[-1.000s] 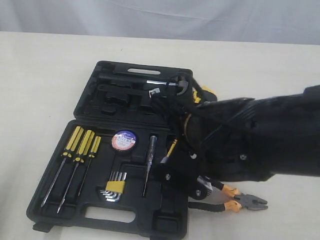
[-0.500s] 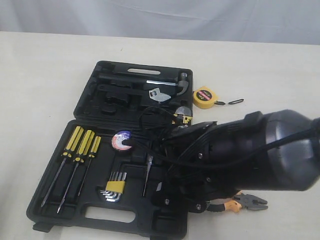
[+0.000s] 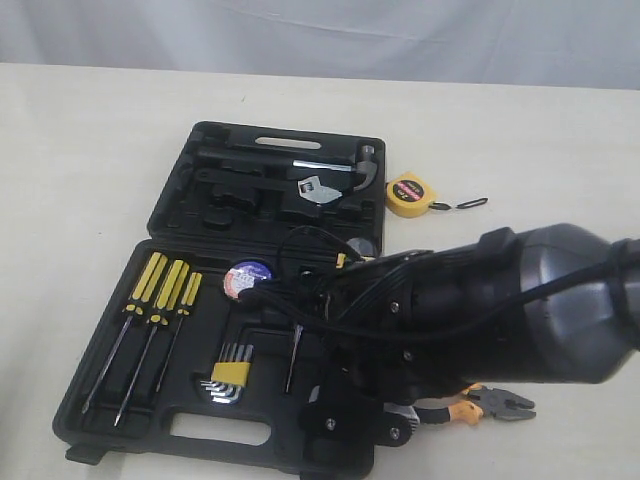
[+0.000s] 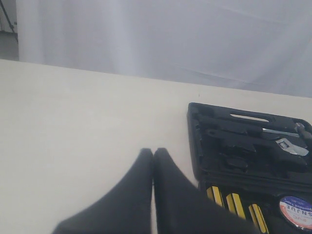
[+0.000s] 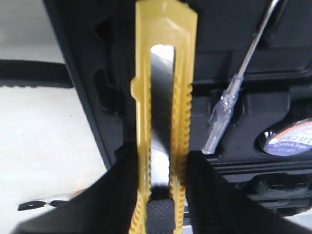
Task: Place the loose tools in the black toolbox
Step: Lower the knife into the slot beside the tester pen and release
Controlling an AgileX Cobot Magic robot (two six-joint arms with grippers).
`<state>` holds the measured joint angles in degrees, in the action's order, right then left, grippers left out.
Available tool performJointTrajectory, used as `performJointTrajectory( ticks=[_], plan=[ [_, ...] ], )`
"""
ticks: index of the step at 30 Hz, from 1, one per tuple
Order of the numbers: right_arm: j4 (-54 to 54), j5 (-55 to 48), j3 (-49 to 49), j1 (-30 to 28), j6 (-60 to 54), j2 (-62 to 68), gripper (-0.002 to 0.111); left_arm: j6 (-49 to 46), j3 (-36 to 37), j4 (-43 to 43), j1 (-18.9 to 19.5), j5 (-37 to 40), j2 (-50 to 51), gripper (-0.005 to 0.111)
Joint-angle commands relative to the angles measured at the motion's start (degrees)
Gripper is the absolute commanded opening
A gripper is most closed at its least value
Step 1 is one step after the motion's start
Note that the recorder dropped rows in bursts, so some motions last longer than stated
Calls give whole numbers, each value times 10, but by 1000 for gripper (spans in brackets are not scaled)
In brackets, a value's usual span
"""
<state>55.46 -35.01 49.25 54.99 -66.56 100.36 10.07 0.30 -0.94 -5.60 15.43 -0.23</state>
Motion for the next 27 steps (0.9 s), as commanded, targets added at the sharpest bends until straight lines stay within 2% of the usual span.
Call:
performJointTrajectory(
  ticks=[1, 10, 14, 16, 22, 24, 27],
  plan=[
    [-35, 1, 0, 0, -33, 0, 0, 0, -3, 0, -3, 0, 2, 0],
    [-37, 2, 0, 0, -33, 0, 0, 0, -3, 0, -3, 0, 2, 0],
    [-37, 2, 0, 0, 9, 0, 2, 0, -3, 0, -3, 0, 2, 0],
    [-37, 2, 0, 0, 26, 0, 13, 0, -3, 0, -3, 0, 2, 0],
    [-37, 2, 0, 0, 27, 0, 64, 0, -3, -1, -3, 0, 2, 0],
    [-37, 2, 0, 0, 27, 0, 69, 0, -3, -1, -3, 0, 2, 0],
    [-30, 2, 0, 0, 27, 0, 67, 0, -3, -1, -3, 1, 2, 0]
  ],
)
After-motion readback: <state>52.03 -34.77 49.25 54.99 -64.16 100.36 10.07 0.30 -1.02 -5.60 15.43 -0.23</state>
